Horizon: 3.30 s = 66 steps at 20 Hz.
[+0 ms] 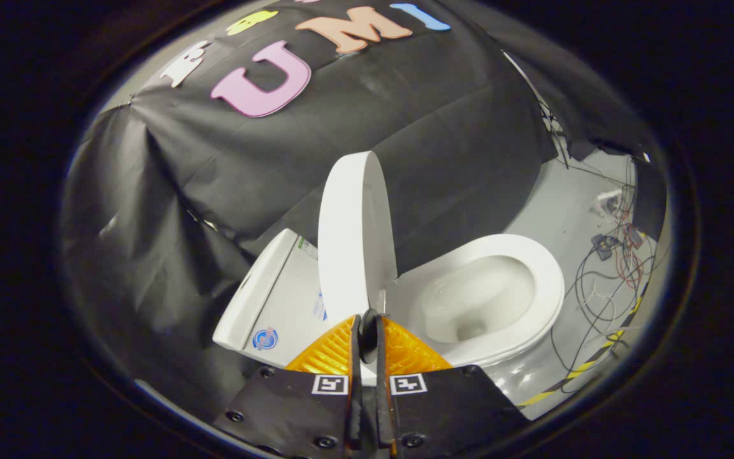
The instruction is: Open the toilet lid.
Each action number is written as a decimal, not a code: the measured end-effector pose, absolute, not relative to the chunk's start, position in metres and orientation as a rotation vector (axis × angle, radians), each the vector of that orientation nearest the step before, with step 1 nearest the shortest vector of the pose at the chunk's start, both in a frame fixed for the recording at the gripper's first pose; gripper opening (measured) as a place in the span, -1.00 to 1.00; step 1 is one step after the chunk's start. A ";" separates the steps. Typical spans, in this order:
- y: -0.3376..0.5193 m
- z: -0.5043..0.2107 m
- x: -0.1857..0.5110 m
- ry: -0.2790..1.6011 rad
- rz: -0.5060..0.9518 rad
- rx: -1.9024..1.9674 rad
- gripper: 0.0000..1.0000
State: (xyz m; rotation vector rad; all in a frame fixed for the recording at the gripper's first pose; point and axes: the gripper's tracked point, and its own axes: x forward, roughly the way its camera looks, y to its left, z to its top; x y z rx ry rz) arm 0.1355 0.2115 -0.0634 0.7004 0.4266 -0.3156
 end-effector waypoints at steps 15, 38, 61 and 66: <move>0.271 -0.012 0.190 0.363 -0.293 0.524 -0.81; 0.365 0.003 0.255 0.241 -0.107 0.492 -0.81; 0.395 0.003 0.258 0.237 -0.039 0.254 0.53; 0.388 0.026 0.231 0.178 -0.020 0.234 0.97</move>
